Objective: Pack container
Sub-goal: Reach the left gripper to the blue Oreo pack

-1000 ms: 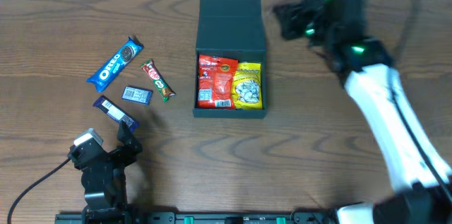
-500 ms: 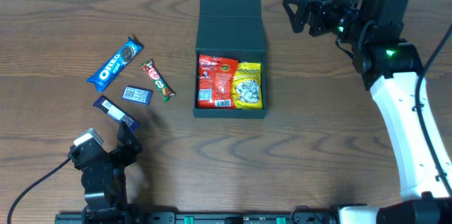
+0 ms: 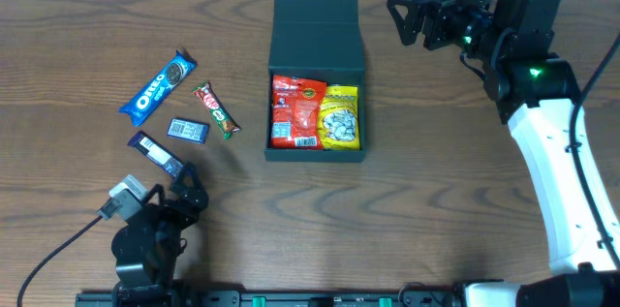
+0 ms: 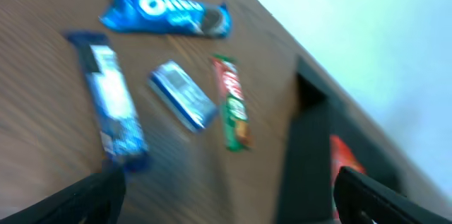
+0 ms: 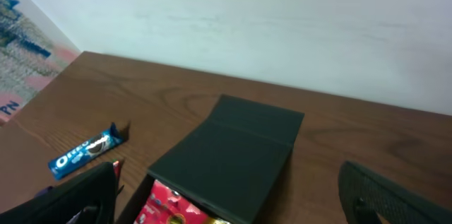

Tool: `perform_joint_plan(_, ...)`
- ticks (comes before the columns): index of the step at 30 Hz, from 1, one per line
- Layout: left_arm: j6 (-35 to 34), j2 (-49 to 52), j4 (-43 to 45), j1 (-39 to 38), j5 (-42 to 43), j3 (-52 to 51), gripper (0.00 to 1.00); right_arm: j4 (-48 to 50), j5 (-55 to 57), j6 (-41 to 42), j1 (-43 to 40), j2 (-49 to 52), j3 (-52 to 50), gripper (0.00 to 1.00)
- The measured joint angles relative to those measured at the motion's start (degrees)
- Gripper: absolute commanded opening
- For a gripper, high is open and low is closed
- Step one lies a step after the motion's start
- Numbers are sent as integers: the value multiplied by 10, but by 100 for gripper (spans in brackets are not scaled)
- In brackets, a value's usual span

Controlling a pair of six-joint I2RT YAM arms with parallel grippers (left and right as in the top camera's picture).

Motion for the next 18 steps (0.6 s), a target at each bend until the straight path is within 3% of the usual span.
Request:
perform_joint_plan(4, -52, 0, 93, 0, 17, -10, 96, 3, 0, -3, 0, 0, 0, 99)
perform_joint_plan(8, -38, 16, 179, 0, 3, -1, 96, 3, -1, -9, 0, 0, 0, 99)
perform_joint_plan(12, 26, 107, 169, 0, -22, 64, 96, -8, -2, -13, 0, 0, 0, 99)
perform_joint_plan(18, 179, 365, 57, 0, -59, 319, 96, -62, -8, -20, 0, 0, -1, 99)
